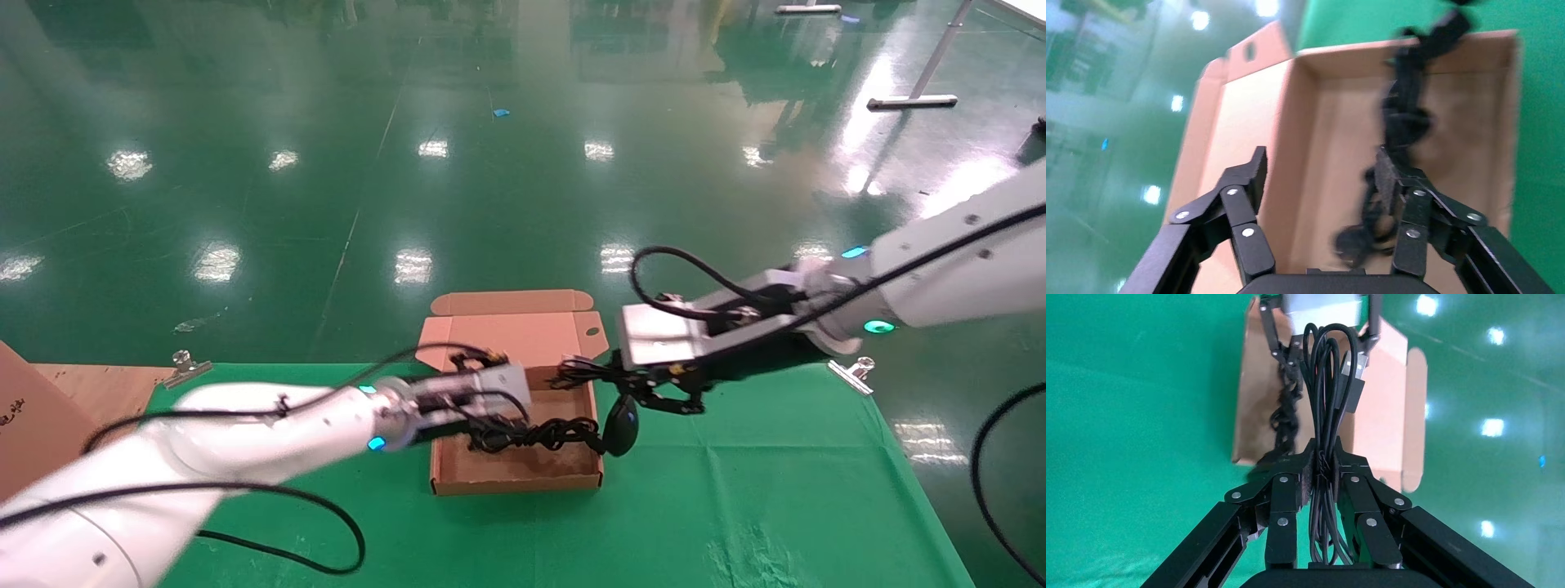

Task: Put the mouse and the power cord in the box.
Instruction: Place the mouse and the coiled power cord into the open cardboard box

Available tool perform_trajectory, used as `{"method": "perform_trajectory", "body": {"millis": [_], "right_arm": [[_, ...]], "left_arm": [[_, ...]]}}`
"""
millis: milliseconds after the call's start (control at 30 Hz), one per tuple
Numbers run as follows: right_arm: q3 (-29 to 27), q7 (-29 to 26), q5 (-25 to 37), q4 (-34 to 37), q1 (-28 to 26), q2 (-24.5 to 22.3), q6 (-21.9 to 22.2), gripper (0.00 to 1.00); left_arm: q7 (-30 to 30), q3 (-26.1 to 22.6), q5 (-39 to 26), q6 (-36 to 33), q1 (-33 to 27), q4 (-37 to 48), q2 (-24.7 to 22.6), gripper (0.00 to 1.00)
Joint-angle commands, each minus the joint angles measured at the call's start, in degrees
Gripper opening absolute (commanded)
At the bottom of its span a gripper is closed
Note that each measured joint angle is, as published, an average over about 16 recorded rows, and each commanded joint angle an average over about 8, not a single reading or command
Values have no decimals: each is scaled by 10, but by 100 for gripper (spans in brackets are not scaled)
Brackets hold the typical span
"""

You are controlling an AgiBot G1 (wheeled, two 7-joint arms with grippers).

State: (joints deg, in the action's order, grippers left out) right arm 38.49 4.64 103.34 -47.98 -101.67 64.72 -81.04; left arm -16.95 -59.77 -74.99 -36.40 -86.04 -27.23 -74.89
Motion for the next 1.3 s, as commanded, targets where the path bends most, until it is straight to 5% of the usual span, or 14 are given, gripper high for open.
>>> {"method": "perform_trajectory", "body": {"millis": [33, 267, 533, 933, 1000, 1200, 1267, 1300], "right_arm": [[3, -5, 5, -3, -3, 11, 4, 0], [18, 1, 23, 44, -14, 86, 41, 0], [75, 13, 11, 87, 3, 138, 134, 0], [220, 17, -56, 117, 57, 140, 327, 0], [238, 19, -61, 123, 67, 140, 364, 7], [277, 18, -77, 132, 85, 140, 431, 82], [283, 18, -81, 133, 87, 141, 441, 100], [285, 17, -83, 134, 88, 141, 443, 100]], "left_arm": [[-3, 5, 17, -9, -7, 11, 4, 100], [-78, 69, 118, -150, -10, -12, 107, 100], [-113, 105, 172, -225, 5, -25, 198, 100], [-110, 109, 180, -221, 32, -32, 226, 100], [-111, 110, 180, -221, 33, -31, 225, 100], [-112, 111, 182, -223, 33, -29, 226, 100], [-112, 111, 183, -224, 34, -29, 227, 100], [-112, 111, 183, -224, 34, -29, 228, 100]]}}
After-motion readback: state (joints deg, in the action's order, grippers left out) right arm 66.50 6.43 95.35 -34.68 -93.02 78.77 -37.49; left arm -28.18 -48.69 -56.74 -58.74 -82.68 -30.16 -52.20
